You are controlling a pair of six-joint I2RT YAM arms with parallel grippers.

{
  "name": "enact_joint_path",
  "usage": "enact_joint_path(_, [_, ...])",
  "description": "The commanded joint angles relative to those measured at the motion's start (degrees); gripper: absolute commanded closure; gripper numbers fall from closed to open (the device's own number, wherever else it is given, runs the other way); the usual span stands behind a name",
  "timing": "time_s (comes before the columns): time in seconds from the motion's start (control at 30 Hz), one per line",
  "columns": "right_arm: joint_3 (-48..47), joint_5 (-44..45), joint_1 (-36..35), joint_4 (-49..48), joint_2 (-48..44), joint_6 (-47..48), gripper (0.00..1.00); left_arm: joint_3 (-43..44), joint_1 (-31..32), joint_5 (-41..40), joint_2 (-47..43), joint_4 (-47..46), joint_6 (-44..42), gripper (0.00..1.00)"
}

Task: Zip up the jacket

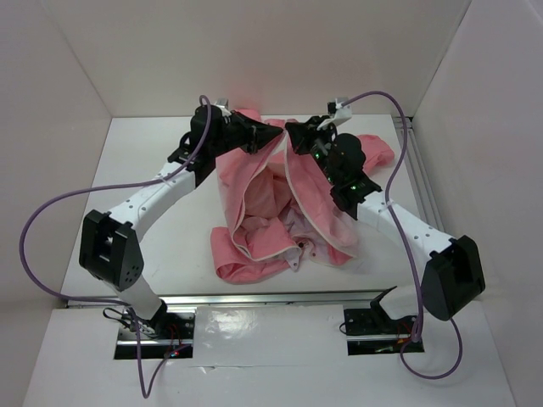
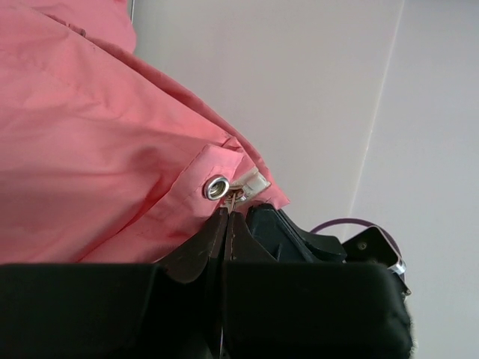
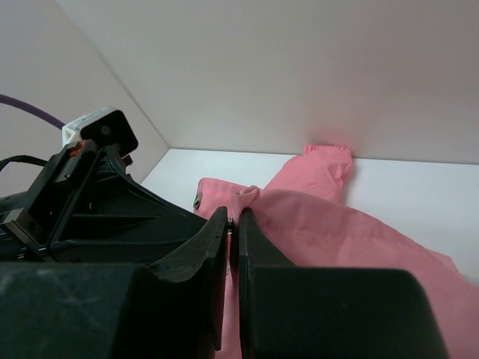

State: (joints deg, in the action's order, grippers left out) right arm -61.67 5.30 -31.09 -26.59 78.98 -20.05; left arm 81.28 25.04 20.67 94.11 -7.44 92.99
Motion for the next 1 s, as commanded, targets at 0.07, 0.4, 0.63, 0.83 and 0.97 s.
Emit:
enact_joint_path(0.07, [-2.13,3.48,-1.52,-10.68,-2.43,1.95,1.00,0.29,-0.34,1.66,1.08,4.62,-2.02,1.00])
enact_joint_path(0.4, [-6.71,5.77,-1.52,-10.59,-0.41,7.40,1.00,0.64,-1.48,0.60,-1.47,8.76,-6.24,1.00])
enact_joint_path(0.63, [-8.12,7.00,-1.52,-13.13,0.82,7.40,1.00,1.17,-1.48,1.13,-0.94,9.55,-7.38,1.00])
enact_joint_path(0.83, [-8.20,7.62,-1.52,-15.69,0.82,6.87,1.00,1.25,-0.96,1.13,-0.24,12.36,-10.10,1.00])
enact_joint_path(0.97, [-7.06,5.52,-1.52,-16.21,-2.32,5.73,1.00,2.48,-0.96,2.09,1.78,13.16,-11.43,1.00])
